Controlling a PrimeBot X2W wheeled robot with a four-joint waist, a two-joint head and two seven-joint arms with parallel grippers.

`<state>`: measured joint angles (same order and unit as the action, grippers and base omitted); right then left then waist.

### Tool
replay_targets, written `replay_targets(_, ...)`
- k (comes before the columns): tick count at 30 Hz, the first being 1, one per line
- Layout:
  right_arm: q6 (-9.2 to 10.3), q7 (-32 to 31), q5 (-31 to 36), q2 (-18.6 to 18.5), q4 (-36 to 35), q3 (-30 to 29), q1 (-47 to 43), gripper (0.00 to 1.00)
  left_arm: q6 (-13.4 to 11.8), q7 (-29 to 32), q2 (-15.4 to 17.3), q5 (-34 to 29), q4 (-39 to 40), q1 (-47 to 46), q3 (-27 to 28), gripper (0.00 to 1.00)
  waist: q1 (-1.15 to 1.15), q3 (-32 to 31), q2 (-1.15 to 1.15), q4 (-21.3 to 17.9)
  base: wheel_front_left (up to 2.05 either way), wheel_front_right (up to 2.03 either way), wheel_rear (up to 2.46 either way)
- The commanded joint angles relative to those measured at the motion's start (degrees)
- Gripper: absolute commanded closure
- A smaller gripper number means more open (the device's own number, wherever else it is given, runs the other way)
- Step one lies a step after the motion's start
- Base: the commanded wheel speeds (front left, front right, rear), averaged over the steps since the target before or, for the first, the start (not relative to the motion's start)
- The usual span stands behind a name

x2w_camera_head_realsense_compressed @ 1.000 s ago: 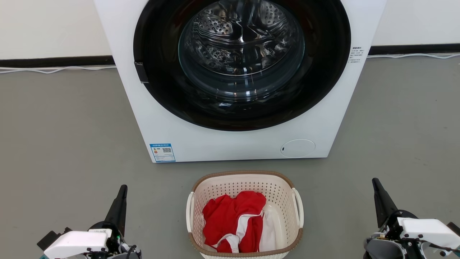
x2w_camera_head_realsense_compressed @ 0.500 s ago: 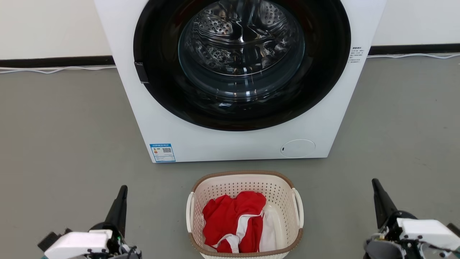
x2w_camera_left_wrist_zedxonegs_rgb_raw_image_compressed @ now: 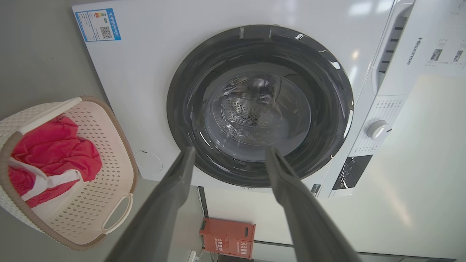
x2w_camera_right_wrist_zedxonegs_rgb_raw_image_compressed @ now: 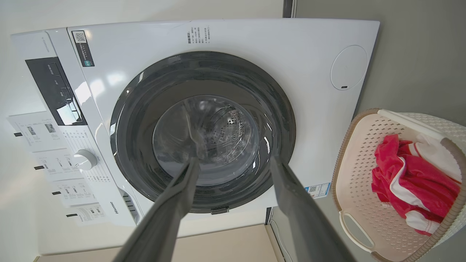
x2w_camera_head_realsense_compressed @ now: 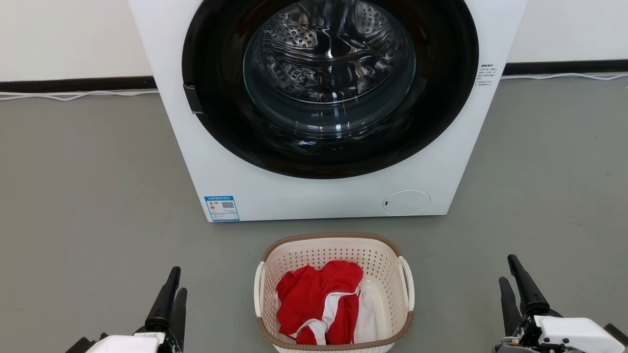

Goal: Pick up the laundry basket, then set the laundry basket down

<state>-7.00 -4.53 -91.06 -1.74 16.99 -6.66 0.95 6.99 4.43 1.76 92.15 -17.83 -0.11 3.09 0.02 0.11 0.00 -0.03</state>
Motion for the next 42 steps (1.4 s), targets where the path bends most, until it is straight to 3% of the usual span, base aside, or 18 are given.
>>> replay_targets(1,-0.09,0.7,1.12,-0.49,-2.19,0.51,0.98,0.0,0.03,-0.6,0.31,-0.61,1.94,-1.63,-0.37,0.0,-0.02,0.01,0.0,-0.01,0.0,0.0,0.0)
replay_targets(13,-0.13,2.55,7.99,-0.84,-2.81,1.51,1.2,0.0,-0.27,-2.45,0.39,-4.69,2.01,-2.05,-1.68,0.0,-0.02,-0.03,0.0,-0.12,0.0,0.0,0.0)
replay_targets(42,-0.23,7.59,42.09,-1.02,-5.62,3.05,0.75,0.0,-3.02,-7.49,0.61,-29.9,1.38,-2.63,-3.62,0.0,-0.02,-0.03,0.0,-0.19,0.0,0.0,0.0)
